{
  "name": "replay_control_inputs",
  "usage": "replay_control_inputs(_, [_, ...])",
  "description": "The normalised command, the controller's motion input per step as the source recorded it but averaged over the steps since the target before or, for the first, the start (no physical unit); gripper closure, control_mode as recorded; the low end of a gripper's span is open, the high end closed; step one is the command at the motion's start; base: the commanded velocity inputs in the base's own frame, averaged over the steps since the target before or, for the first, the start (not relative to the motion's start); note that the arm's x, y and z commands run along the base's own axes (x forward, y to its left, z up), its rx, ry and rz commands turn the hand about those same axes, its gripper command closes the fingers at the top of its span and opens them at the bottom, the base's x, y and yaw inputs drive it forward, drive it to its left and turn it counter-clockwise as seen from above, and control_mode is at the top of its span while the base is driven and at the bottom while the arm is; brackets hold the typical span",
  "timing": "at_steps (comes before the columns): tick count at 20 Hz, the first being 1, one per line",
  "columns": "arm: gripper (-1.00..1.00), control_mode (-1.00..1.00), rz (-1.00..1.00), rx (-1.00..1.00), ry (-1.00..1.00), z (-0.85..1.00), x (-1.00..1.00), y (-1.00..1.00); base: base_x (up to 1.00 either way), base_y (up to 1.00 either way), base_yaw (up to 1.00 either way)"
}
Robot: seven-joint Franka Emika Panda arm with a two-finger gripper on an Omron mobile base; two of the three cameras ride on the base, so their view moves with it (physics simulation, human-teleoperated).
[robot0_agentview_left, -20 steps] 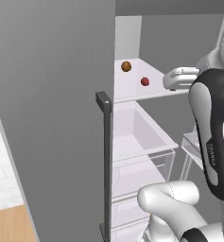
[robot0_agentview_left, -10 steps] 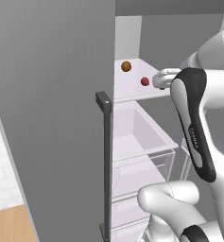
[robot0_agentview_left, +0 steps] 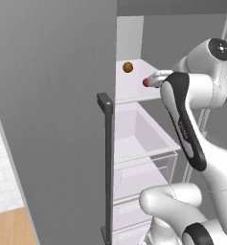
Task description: Take the strawberry from the fridge and place it on top of the pancake, located on the dining counter.
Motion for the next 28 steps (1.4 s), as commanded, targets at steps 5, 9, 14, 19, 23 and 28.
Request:
replay_control_inputs(5, [-1.00, -1.00, 0.00, 0.00, 0.08, -0.03, 0.55, 0.00, 0.00, 0.00, 0.00])
replay_control_inputs(9, [-1.00, -1.00, 0.00, 0.00, 0.00, -0.12, 0.58, 0.00, 0.00, 0.00, 0.00])
replay_control_inputs(14, [-1.00, -1.00, 0.00, 0.00, 0.00, -0.26, 0.52, 0.00, 0.00, 0.00, 0.00])
replay_control_inputs(19, [-1.00, -1.00, 0.00, 0.00, 0.00, -0.22, 0.46, 0.00, 0.00, 0.00, 0.00])
replay_control_inputs(23, [-1.00, -1.00, 0.00, 0.00, 0.06, -0.09, 0.41, -0.01, 0.00, 0.00, 0.00])
replay_control_inputs(28, [-1.00, -1.00, 0.00, 0.00, 0.03, -0.05, 0.41, -0.03, 0.00, 0.00, 0.00])
